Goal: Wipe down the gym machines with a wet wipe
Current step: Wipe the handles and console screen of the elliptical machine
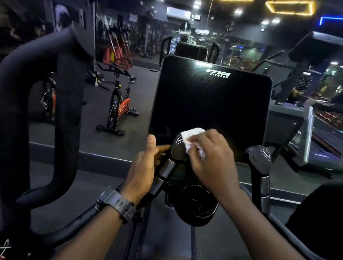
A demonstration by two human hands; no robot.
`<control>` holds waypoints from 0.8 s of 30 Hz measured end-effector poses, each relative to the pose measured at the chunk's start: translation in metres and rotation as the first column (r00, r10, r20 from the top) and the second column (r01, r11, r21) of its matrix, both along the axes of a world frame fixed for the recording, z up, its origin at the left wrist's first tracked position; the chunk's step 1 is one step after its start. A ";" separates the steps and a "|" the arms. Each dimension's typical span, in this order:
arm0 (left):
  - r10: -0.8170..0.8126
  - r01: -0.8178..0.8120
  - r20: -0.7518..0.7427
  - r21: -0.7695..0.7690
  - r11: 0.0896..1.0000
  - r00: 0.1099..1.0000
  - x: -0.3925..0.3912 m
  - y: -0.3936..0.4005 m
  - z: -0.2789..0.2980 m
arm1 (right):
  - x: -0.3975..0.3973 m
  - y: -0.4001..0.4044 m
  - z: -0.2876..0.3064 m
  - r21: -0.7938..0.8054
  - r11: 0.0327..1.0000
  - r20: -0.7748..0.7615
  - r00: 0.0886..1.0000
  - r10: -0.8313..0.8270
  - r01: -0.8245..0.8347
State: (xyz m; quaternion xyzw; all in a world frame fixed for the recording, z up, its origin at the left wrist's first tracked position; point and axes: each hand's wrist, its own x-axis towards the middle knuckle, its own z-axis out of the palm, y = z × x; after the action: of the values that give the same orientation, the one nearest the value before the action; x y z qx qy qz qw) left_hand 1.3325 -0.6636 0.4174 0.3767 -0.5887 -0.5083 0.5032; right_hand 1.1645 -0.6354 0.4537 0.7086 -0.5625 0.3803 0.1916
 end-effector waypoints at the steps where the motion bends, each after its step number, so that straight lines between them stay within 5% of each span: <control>1: -0.008 0.008 0.001 -0.012 1.000 1.000 -0.003 -0.002 0.005 | 0.001 -0.001 0.002 0.032 0.999 -0.104 0.994 0.024 -0.021; 4: -0.025 0.025 -0.012 -0.043 0.999 1.000 -0.012 -0.011 0.019 | -0.006 0.003 0.005 0.118 0.987 -0.329 0.934 0.141 -0.108; 8: -0.067 0.068 0.014 -0.069 0.995 0.998 -0.019 -0.026 0.033 | -0.011 -0.006 0.022 0.084 0.995 -0.171 0.983 0.067 -0.053; 18: -0.099 0.110 0.133 -0.081 0.991 0.986 -0.016 -0.048 0.055 | -0.017 -0.030 0.049 0.240 0.951 -0.354 0.894 0.275 -0.197; 24: -0.165 0.164 0.127 0.019 0.986 0.978 -0.013 -0.071 0.069 | -0.029 -0.062 0.097 0.531 0.811 -0.204 0.892 0.403 -0.245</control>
State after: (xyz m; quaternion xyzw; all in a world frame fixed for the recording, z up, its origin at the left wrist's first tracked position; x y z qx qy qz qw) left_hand 1.3195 -0.7345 0.4866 0.3608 -0.6469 -0.5253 0.4190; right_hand 1.1354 -0.6975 0.5511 0.8703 -0.4725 0.1370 0.0217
